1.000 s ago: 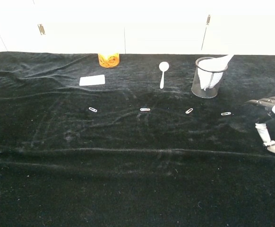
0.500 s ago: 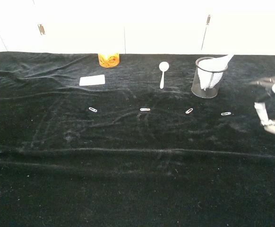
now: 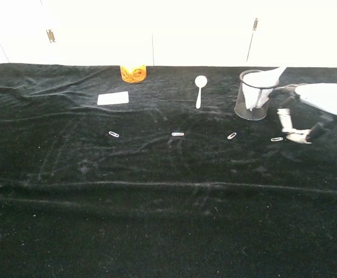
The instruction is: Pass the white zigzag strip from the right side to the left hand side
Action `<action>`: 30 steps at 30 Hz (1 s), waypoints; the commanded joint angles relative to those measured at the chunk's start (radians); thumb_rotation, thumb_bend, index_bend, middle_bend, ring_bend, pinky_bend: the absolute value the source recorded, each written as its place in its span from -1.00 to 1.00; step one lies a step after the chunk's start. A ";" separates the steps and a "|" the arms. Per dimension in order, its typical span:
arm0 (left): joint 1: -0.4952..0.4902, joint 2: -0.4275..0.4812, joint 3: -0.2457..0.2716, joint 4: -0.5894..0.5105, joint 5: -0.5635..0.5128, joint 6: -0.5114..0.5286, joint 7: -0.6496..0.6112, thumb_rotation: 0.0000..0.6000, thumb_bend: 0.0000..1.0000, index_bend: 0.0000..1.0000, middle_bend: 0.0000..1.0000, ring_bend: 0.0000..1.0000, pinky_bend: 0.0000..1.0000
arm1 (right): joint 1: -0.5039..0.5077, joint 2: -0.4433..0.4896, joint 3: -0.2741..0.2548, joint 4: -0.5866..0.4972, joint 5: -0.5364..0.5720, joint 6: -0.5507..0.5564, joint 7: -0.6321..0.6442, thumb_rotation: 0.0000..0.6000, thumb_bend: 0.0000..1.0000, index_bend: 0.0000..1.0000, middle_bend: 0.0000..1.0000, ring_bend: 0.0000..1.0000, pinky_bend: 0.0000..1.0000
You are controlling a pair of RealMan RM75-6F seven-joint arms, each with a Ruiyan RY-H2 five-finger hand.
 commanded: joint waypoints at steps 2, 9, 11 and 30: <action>0.001 0.002 -0.003 0.005 -0.007 -0.003 -0.012 1.00 -0.72 -1.00 -1.00 -1.00 -1.00 | 0.061 -0.079 0.005 0.111 -0.021 -0.034 0.064 1.00 -0.14 0.70 -0.75 -0.93 -1.00; 0.007 0.009 -0.006 0.016 -0.013 -0.004 -0.044 1.00 -0.72 -1.00 -1.00 -1.00 -1.00 | 0.095 -0.158 -0.011 0.232 -0.044 -0.028 0.125 1.00 -0.14 0.70 -0.75 -0.94 -1.00; 0.008 0.011 -0.006 0.018 -0.011 -0.003 -0.050 1.00 -0.72 -1.00 -1.00 -1.00 -1.00 | 0.100 -0.173 -0.016 0.257 -0.046 -0.027 0.139 1.00 -0.14 0.70 -0.75 -0.94 -1.00; 0.015 0.015 -0.010 0.019 -0.010 0.003 -0.066 1.00 -0.72 -1.00 -1.00 -1.00 -1.00 | 0.078 -0.133 -0.036 0.186 -0.062 0.076 0.161 1.00 -0.14 0.70 -0.74 -0.93 -1.00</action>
